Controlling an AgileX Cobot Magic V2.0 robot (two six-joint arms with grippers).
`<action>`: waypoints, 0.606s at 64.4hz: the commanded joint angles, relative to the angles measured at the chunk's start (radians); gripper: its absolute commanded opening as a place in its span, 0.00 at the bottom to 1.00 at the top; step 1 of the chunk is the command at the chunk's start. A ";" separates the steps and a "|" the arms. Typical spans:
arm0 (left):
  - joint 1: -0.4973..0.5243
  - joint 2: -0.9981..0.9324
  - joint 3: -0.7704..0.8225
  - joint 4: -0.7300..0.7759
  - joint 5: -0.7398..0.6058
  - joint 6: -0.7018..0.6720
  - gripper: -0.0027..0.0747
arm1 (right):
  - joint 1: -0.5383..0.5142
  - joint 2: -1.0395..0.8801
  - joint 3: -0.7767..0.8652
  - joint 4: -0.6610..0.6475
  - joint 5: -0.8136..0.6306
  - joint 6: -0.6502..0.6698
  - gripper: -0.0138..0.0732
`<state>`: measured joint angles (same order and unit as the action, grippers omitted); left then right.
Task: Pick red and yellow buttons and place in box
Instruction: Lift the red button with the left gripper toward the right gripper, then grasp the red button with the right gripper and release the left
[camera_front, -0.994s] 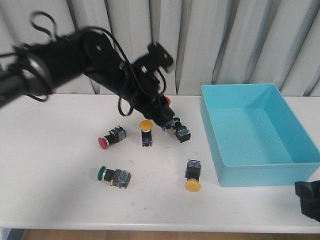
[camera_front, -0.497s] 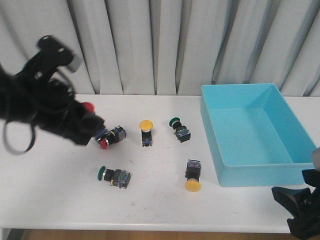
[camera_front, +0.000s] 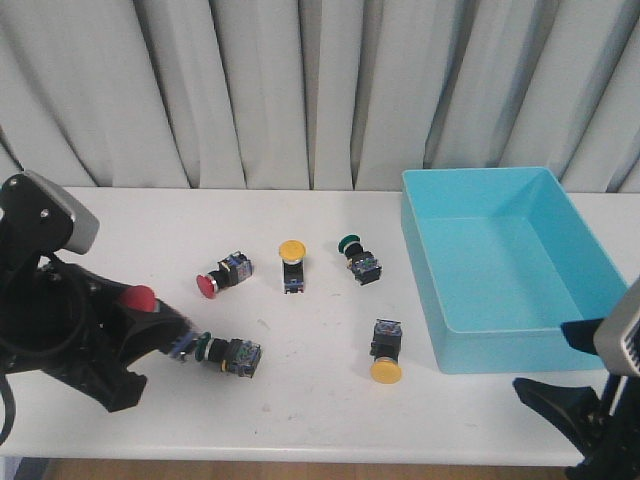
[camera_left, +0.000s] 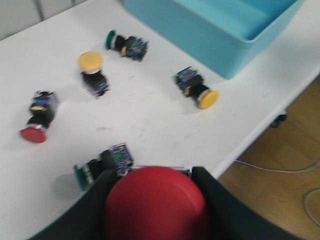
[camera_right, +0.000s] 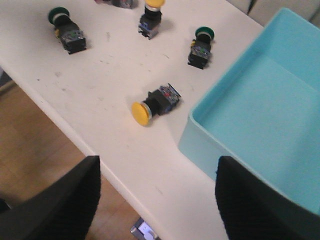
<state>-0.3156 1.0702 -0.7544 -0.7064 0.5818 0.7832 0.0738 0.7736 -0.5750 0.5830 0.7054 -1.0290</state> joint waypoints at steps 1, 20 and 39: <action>-0.004 -0.004 -0.026 -0.243 -0.022 0.169 0.27 | 0.001 0.041 -0.056 0.145 -0.033 -0.146 0.70; -0.004 0.068 -0.026 -0.747 0.050 0.429 0.27 | 0.125 0.210 -0.198 0.303 -0.025 -0.381 0.70; -0.004 0.153 -0.026 -0.820 0.118 0.428 0.27 | 0.490 0.400 -0.275 0.218 -0.317 -0.381 0.70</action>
<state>-0.3156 1.2285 -0.7540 -1.4516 0.6521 1.2092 0.4968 1.1468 -0.8091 0.7830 0.5166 -1.3965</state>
